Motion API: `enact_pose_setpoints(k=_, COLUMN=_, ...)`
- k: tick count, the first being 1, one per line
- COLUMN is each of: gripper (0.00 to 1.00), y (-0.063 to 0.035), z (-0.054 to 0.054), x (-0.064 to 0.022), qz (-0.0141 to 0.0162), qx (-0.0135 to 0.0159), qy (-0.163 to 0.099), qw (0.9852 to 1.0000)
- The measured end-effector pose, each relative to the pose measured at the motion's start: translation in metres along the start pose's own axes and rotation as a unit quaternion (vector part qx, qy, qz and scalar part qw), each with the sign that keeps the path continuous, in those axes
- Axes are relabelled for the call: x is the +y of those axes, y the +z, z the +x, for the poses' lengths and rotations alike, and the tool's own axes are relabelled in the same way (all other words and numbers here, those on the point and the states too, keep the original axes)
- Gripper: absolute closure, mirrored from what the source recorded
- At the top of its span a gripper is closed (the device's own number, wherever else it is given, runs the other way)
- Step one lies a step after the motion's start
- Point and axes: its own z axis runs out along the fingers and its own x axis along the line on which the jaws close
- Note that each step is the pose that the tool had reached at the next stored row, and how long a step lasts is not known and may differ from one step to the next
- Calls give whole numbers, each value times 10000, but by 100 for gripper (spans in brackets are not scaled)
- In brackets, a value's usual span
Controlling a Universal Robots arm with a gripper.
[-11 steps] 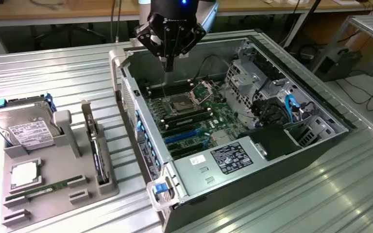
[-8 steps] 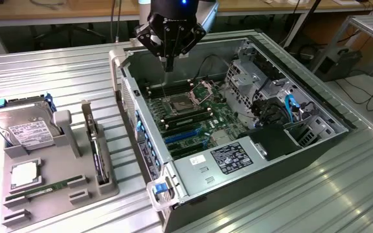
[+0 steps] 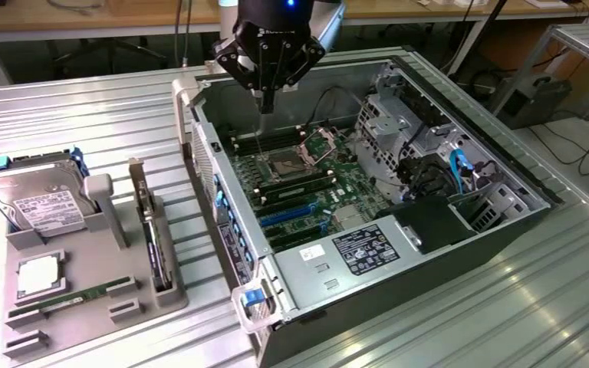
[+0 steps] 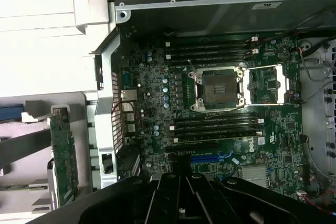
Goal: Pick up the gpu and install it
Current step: 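Reach for the gpu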
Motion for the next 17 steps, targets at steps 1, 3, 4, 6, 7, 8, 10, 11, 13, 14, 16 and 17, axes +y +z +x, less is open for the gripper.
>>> enact_pose_setpoints(k=1, gripper=89, y=0, z=0, x=0, qz=0, qx=0, qy=0, qw=10000)
enact_pose_setpoints(k=3, gripper=89, y=-1, z=2, x=-2, qz=0, qx=0, qy=0, qw=10000)
enact_pose_setpoints(k=4, gripper=89, y=-2, z=11, x=-10, qz=1, qx=0, qy=0, qw=10000)
enact_pose_setpoints(k=6, gripper=89, y=-5, z=71, x=-62, qz=1, qx=0, qy=0, qw=10000)
enact_pose_setpoints(k=7, gripper=89, y=-7, z=119, x=-103, qz=0, qx=0, qy=0, qw=10000)
enact_pose_setpoints(k=8, gripper=89, y=-10, z=171, x=-135, qz=0, qx=-1, qy=0, qw=10000)
enact_pose_setpoints(k=10, gripper=89, y=-14, z=250, x=-174, qz=1, qx=-1, qy=1, qw=10000)
enact_pose_setpoints(k=11, gripper=89, y=-17, z=330, x=-206, qz=0, qx=-2, qy=0, qw=10000)
enact_pose_setpoints(k=13, gripper=89, y=-23, z=499, x=-263, qz=0, qx=-2, qy=0, qw=10000)
enact_pose_setpoints(k=14, gripper=89, y=-25, z=544, x=-276, qz=0, qx=-2, qy=0, qw=10000)
enact_pose_setpoints(k=16, gripper=89, y=-28, z=633, x=-296, qz=1, qx=-1, qy=0, qw=10000)
enact_pose_setpoints(k=17, gripper=89, y=-28, z=679, x=-306, qz=1, qx=-1, qy=0, qw=10000)
